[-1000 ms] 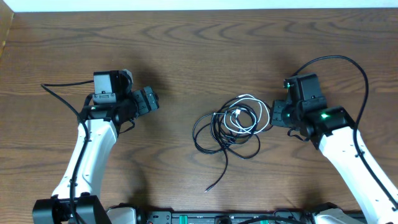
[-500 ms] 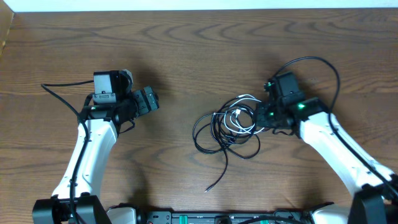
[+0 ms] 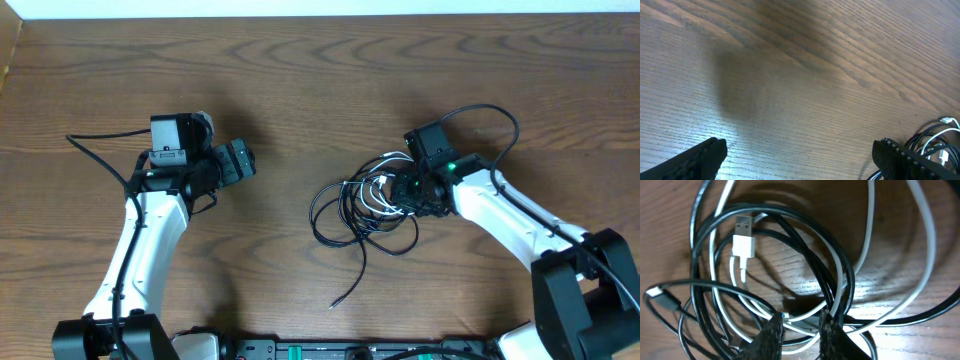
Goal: Untangle cables
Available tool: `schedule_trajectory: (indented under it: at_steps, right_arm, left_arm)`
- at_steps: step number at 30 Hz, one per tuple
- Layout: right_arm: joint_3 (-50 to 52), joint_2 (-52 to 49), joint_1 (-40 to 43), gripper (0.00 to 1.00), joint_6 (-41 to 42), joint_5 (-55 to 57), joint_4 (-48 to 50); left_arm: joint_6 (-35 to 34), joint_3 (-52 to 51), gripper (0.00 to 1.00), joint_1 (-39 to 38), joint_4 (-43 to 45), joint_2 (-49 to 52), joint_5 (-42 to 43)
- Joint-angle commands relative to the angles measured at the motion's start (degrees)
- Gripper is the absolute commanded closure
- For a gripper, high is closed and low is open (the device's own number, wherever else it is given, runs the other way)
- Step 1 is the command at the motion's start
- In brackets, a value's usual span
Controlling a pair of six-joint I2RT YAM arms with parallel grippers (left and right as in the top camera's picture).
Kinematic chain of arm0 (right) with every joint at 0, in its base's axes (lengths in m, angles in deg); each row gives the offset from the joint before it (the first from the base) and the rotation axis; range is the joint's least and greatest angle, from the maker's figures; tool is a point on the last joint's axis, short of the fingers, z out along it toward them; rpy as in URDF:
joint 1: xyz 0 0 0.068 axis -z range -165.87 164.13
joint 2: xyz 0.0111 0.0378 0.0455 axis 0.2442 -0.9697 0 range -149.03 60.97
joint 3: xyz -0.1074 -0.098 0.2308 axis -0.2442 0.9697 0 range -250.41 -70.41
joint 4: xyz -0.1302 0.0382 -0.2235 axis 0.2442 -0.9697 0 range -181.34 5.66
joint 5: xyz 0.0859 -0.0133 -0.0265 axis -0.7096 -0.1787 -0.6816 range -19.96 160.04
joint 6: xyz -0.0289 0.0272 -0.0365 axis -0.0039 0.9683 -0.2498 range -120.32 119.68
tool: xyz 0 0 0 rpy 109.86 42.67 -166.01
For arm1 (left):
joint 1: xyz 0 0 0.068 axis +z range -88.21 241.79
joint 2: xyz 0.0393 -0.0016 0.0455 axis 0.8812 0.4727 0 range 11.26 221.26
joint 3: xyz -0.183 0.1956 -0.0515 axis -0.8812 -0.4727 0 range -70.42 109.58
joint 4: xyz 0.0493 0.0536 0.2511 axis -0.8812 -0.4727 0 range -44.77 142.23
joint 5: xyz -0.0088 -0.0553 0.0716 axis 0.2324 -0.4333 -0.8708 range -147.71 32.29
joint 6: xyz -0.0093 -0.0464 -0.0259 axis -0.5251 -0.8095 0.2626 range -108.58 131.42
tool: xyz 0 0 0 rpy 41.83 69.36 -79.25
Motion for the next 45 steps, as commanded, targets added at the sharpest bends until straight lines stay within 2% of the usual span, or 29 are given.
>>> schedule_trajectory:
  at_steps: [1, 5, 11, 15, 18, 25, 29, 31, 34, 37, 45]
  right_arm:
    - [0.1, -0.6, -0.5, 0.74, 7.9, -1.7, -0.2]
    - [0.1, -0.6, -0.8, 0.67, 9.2, -1.8, -0.2]
    - [0.1, -0.6, -0.7, 0.73, 9.2, -0.5, -0.4]
    - [0.1, -0.6, -0.7, 0.82, 9.2, -0.6, 0.0]
    - [0.0, -0.3, -0.7, 0.99, 7.8, -0.6, 0.9]
    - [0.0, 1.3, 1.2, 0.99, 1.9, -0.8, 2.3]
    - [0.0, 1.3, 2.4, 0.84, 0.7, -0.6, 1.5]
    - [0.0, 1.3, 2.8, 0.69, 0.7, -0.5, 1.0]
    - [0.0, 1.3, 3.6, 0.61, 0.7, -0.5, 0.3]
    - [0.0, 1.3, 4.1, 0.61, 0.7, -0.3, -1.0]
    - [0.2, 1.3, 3.2, 0.76, 0.7, -0.3, -2.4]
  left_arm:
    - [0.9, -0.4, 0.02, 0.0, 0.1, 0.5, 0.7]
    - [0.9, -0.4, 0.02, 0.0, 0.1, 0.5, 0.7]
    - [0.9, -0.4, 0.02, 0.0, 0.1, 0.5, 0.7]
    - [0.9, -0.4, 0.02, 0.0, 0.1, 0.5, 0.7]
    - [0.9, -0.4, 0.02, 0.0, 0.1, 0.5, 0.7]
    - [0.9, -0.4, 0.02, 0.0, 0.1, 0.5, 0.7]
    - [0.9, -0.4, 0.02, 0.0, 0.1, 0.5, 0.7]
    - [0.9, -0.4, 0.02, 0.0, 0.1, 0.5, 0.7]
    - [0.9, -0.4, 0.02, 0.0, 0.1, 0.5, 0.7]
    - [0.9, -0.4, 0.02, 0.0, 0.1, 0.5, 0.7]
    - [0.9, -0.4, 0.02, 0.0, 0.1, 0.5, 0.7]
